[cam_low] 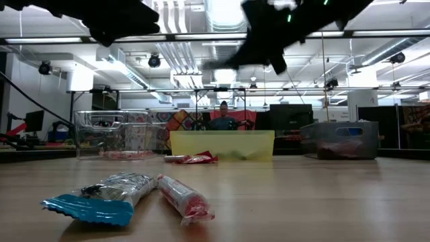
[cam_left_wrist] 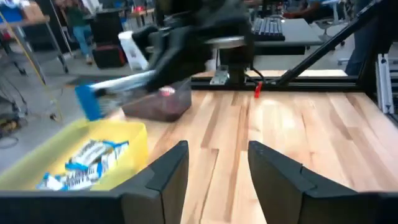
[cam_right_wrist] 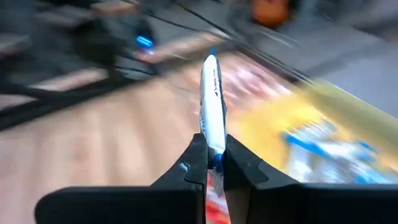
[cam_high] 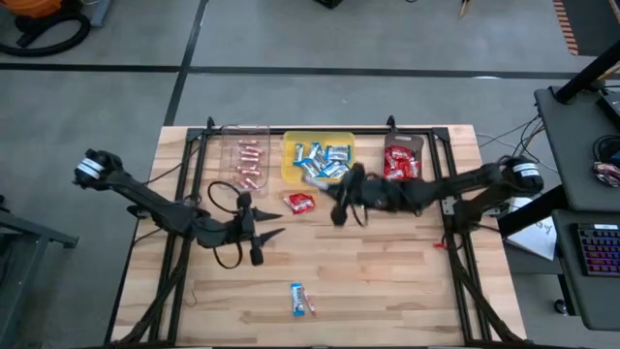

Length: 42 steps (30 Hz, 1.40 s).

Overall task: Sort candy
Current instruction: Put the white chocolate into the yellow bin, then put the orange candy into the transparent bin

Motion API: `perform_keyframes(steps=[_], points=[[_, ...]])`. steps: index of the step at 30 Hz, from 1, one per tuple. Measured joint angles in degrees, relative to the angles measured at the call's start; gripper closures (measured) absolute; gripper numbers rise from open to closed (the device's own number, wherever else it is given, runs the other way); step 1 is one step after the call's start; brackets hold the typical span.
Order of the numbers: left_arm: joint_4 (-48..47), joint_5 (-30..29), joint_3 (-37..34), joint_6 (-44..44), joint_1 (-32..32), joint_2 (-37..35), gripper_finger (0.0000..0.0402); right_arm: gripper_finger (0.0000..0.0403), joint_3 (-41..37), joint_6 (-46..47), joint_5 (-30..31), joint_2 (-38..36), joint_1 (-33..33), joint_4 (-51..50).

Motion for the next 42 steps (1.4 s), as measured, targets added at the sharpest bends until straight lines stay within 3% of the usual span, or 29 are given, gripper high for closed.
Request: perform_keyframes(steps=[5, 14, 29, 42], points=[[-4.9, 0.1, 0.0, -7.9, -0.1, -2.8, 0.0252, 0.0384, 0.0, 4.7, -2.2, 0.4, -11.3, -9.9], [-5.0, 2.8, 0.0, -19.0, -0.7, 0.8, 0.0254, 0.0384, 0.0, 4.2, -16.7, 7.1, -25.7, -8.5], [0.3, 3.6, 0.0, -21.4, -1.3, 5.9, 0.0254, 0.0297, 0.0, 4.0, -17.8, 9.3, -27.9, -8.5], [0.4, 3.7, 0.0, -24.7, -1.9, 6.2, 0.0254, 0.0206, 0.0, 4.8, -18.8, 5.6, -27.8, -9.0]])
